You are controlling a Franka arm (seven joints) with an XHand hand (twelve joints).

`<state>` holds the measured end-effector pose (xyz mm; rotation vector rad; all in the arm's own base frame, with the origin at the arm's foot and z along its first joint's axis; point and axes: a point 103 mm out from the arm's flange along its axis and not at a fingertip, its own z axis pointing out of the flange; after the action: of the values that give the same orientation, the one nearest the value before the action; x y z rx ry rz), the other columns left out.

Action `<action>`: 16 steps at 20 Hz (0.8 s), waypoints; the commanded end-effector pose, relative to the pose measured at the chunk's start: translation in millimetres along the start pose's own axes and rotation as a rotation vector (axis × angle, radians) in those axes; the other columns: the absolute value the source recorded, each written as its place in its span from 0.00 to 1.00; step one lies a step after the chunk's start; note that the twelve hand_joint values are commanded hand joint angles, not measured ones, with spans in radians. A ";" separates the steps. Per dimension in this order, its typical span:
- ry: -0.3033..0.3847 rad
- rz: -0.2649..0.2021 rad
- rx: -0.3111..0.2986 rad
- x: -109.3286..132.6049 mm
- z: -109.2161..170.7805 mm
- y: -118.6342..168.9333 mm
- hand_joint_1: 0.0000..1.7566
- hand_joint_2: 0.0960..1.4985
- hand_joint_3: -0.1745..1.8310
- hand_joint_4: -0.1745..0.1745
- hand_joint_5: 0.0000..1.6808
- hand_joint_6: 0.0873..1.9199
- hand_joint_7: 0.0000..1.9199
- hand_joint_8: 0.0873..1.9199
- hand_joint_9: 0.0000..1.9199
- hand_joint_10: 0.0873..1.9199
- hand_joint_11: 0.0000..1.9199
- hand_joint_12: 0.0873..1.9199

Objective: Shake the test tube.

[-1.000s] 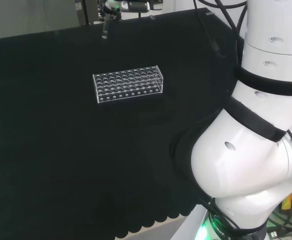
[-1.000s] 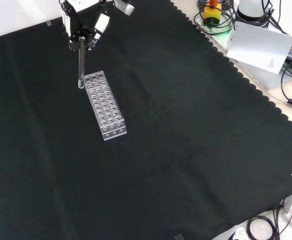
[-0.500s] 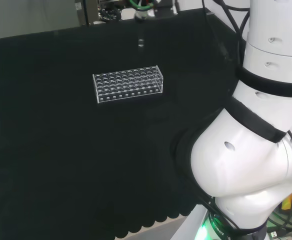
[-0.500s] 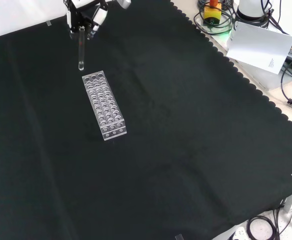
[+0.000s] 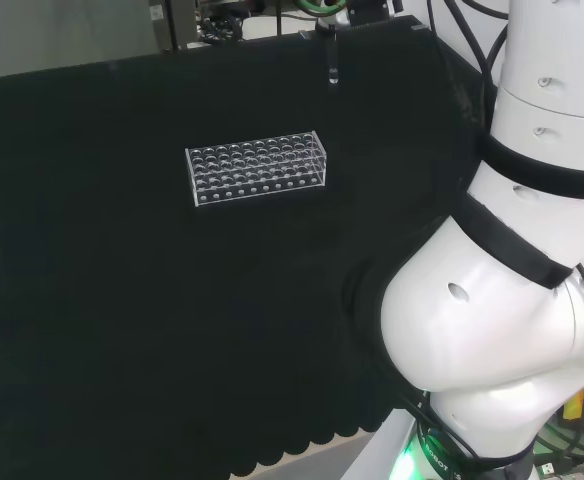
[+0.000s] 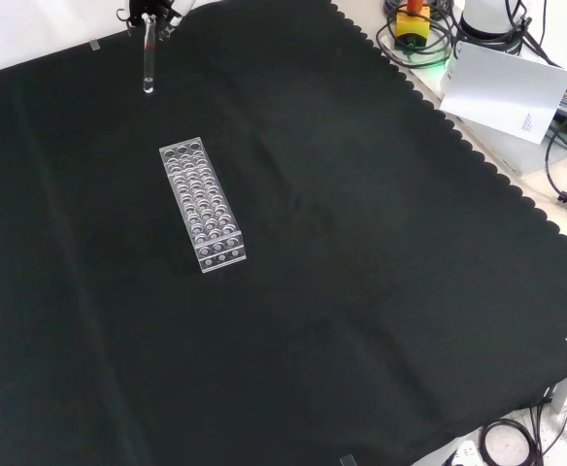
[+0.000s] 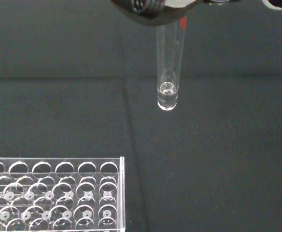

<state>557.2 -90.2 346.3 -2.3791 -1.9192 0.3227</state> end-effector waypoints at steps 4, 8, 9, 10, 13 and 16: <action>0.053 -0.069 0.013 41.2 8.1 5.8 0.71 0.66 0.00 0.00 0.92 0.00 0.90 0.23 0.86 0.23 0.64 0.44; 0.098 -0.142 0.008 80.2 8.0 10.0 0.71 0.66 0.00 0.00 0.92 0.00 0.90 0.23 0.86 0.23 0.64 0.44; 0.107 -0.161 0.005 89.2 7.3 10.7 0.71 0.66 0.00 0.00 0.92 0.00 0.90 0.23 0.86 0.23 0.64 0.44; 0.115 -0.178 0.003 97.6 6.4 11.4 0.71 0.66 0.00 0.00 0.92 0.00 0.90 0.23 0.86 0.23 0.64 0.44; 0.131 -0.214 -0.002 113.4 4.0 13.3 0.71 0.66 0.00 0.00 0.92 0.00 0.90 0.23 0.86 0.23 0.64 0.44; 0.139 -0.228 -0.006 121.4 1.0 15.0 0.71 0.66 0.00 0.00 0.92 0.00 0.90 0.23 0.86 0.23 0.64 0.44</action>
<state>590.0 9.4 327.1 -2.1322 -2.0705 0.1614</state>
